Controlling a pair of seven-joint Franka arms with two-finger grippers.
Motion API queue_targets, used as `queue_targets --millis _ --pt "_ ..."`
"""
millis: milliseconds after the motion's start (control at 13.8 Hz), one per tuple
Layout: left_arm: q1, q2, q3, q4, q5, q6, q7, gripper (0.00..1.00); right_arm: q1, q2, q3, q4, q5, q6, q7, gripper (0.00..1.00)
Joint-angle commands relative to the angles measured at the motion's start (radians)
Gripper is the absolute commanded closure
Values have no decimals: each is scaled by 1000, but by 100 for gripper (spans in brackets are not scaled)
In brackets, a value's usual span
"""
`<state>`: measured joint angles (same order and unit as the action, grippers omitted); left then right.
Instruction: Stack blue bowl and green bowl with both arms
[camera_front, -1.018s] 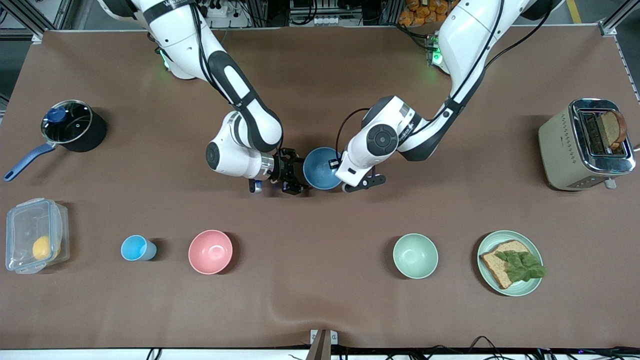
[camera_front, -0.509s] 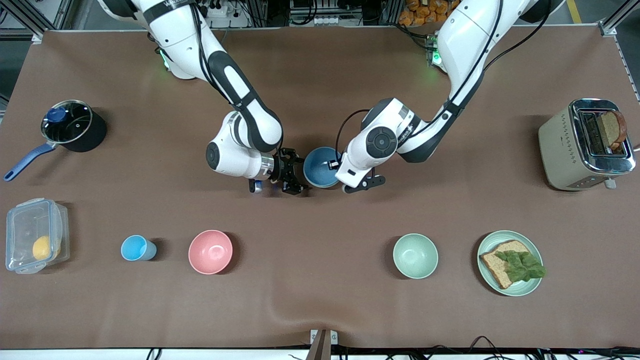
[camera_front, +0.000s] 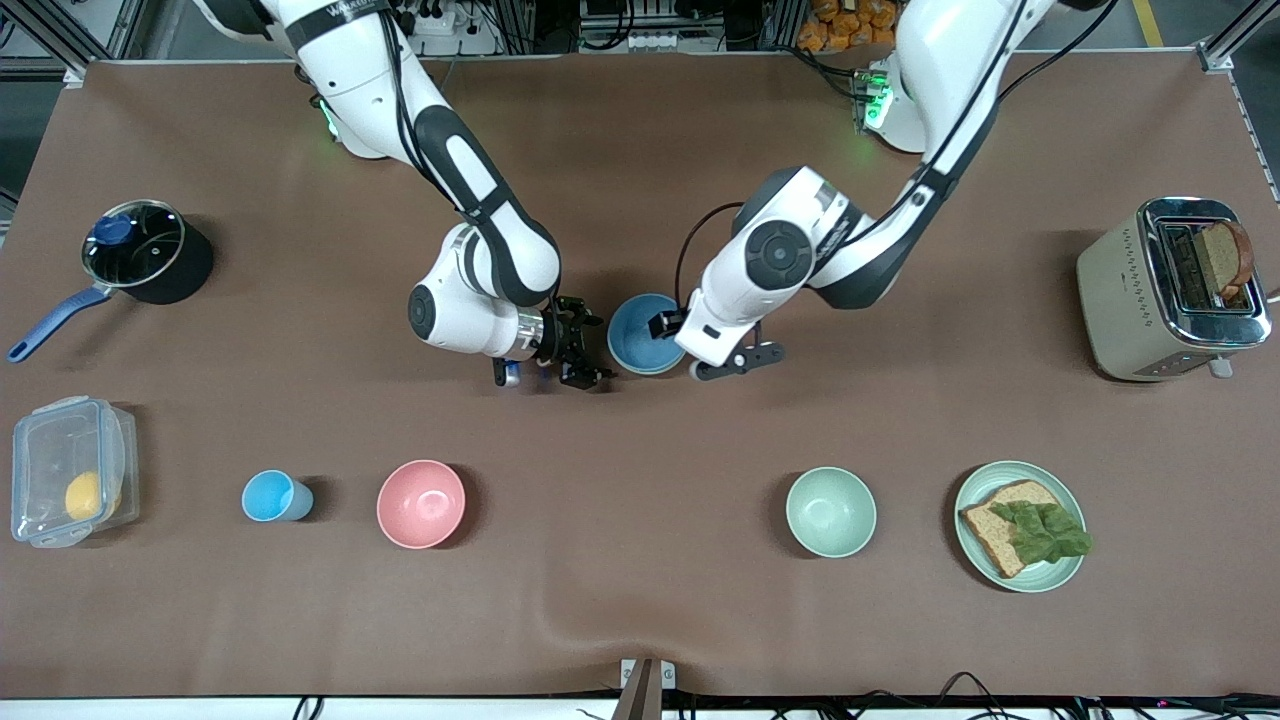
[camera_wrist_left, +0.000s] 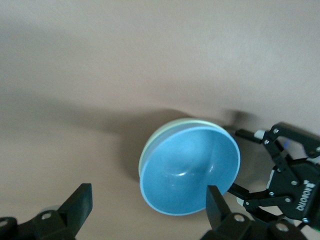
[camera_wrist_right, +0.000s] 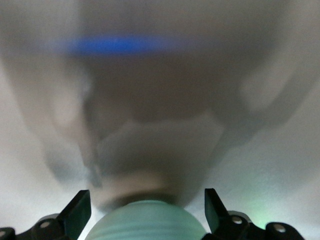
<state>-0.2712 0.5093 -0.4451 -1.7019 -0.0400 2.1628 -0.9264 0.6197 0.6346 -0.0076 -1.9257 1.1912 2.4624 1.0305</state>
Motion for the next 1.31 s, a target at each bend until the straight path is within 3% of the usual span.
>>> queue_targets --millis 0,145,291,582,873,1018,1236 --pt "70 -26 -1 103 98 -148 -22 0 -12 -39 2 -48 -16 -5 -23 0" --pt "111 -25 -1 220 123 -312 -16 0 -50 -59 0 -59 -57 -70 -23 0" --pt "165 -55 -1 263 170 -398 0 0 -112 -87 -21 -58 -161 -216 -21 0" --pt "260 -136 -6 269 177 -409 75 0 -210 -131 -83 -23 -399 -509 -36 0" --pt "334 -239 5 251 148 -509 303 0 -337 -162 -89 23 -522 -698 -114 0" --pt "316 -294 87 242 121 -584 413 0 -392 -165 -91 56 -596 -778 -157 0" --pt "311 -371 118 214 111 -658 501 0 -495 -164 -92 152 -705 -929 -286 0"
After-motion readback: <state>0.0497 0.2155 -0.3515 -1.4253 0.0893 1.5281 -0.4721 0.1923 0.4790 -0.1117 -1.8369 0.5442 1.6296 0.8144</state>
